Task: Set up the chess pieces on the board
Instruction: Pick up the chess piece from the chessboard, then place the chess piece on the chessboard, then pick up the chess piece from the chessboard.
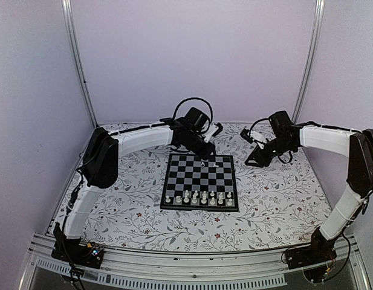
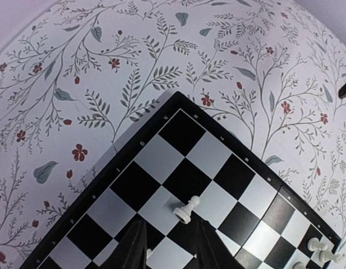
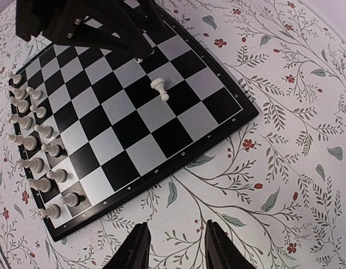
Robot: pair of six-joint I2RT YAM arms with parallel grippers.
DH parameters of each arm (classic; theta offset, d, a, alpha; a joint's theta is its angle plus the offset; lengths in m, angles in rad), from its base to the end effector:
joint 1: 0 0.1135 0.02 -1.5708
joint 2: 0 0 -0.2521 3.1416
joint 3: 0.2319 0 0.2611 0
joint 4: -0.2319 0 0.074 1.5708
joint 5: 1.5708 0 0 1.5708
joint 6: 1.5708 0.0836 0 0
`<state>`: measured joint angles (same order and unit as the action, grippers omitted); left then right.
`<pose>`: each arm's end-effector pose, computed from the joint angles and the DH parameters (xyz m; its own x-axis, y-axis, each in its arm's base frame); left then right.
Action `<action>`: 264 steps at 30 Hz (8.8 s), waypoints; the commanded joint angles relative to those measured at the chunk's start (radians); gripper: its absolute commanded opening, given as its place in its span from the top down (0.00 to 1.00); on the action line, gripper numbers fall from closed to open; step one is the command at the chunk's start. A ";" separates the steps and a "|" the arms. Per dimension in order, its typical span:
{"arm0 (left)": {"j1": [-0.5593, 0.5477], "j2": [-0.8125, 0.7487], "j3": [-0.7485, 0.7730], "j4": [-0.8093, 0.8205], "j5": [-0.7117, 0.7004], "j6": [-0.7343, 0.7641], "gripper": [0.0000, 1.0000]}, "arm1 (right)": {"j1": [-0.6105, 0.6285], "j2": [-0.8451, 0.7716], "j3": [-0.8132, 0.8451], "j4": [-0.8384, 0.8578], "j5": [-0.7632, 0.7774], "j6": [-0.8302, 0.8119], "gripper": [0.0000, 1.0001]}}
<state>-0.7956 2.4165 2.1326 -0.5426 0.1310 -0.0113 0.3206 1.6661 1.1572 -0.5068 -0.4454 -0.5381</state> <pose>0.3951 -0.4189 0.1517 -0.5235 0.5182 -0.6763 0.7642 0.6365 -0.1037 0.3435 0.1520 0.1660 -0.4364 -0.6322 -0.6402 -0.8426 0.5367 0.0443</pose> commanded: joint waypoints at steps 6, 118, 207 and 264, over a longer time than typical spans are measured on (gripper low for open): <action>0.011 0.126 0.119 0.012 0.102 -0.049 0.67 | 0.001 -0.032 -0.034 0.025 0.020 -0.002 0.64; 0.109 -0.268 -0.658 1.141 0.763 -0.800 0.87 | 0.168 0.070 0.225 0.067 -0.276 0.076 0.77; 0.358 -0.670 -0.695 0.096 0.166 -0.196 0.57 | 0.619 0.724 0.921 -0.435 0.145 -0.059 0.69; 0.358 -0.644 -0.694 0.092 0.194 -0.194 0.57 | 0.364 0.751 0.896 -0.304 0.423 0.253 0.57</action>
<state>-0.4503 1.7607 1.4425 -0.4480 0.3069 -0.2123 0.7036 2.4462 2.1048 -0.7895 -0.0364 -0.2981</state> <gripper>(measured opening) 0.434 0.429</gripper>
